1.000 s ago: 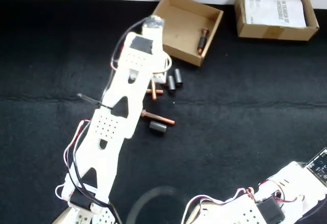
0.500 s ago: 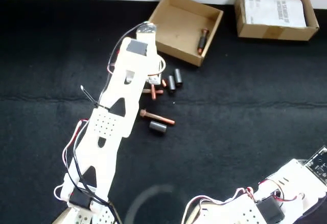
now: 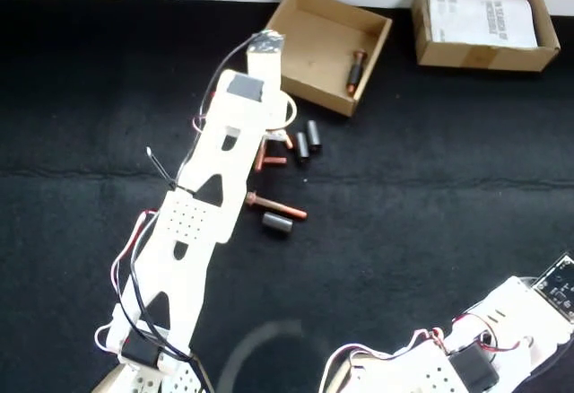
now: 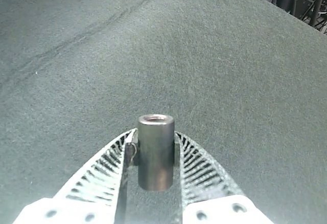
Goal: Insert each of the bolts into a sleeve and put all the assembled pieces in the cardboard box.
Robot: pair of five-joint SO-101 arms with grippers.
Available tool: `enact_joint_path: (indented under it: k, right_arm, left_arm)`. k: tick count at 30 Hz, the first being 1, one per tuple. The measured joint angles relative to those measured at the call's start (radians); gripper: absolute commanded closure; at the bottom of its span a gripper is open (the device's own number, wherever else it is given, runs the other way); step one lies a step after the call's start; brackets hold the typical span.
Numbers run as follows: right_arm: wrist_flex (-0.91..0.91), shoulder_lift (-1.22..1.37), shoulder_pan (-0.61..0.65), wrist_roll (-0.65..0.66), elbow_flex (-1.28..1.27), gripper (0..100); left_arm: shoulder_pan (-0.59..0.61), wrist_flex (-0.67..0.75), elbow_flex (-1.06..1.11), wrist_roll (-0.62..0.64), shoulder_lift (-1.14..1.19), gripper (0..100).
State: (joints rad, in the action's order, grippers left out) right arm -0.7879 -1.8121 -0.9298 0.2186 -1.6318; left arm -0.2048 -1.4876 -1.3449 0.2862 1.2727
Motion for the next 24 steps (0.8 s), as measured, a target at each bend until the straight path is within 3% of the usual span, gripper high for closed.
enact_joint_path:
  k: [4,9,13,24]
  right_arm:
    - [0.000,0.000,0.021,0.000,0.000,99.2]
    - [0.000,0.000,0.129,0.000,0.000,99.2]
    - [0.000,0.000,0.285,0.000,-0.002,99.2]
    - [0.000,0.000,0.773,0.000,-0.002,99.2]
  left_arm:
    - [0.000,-0.017,-0.008,0.000,0.002,99]
    - [0.002,-0.144,-0.115,-0.003,0.008,99]
    - [0.005,-0.219,-0.253,-0.003,-0.009,99]
    - [0.002,-0.245,-0.265,-0.003,-0.367,99]
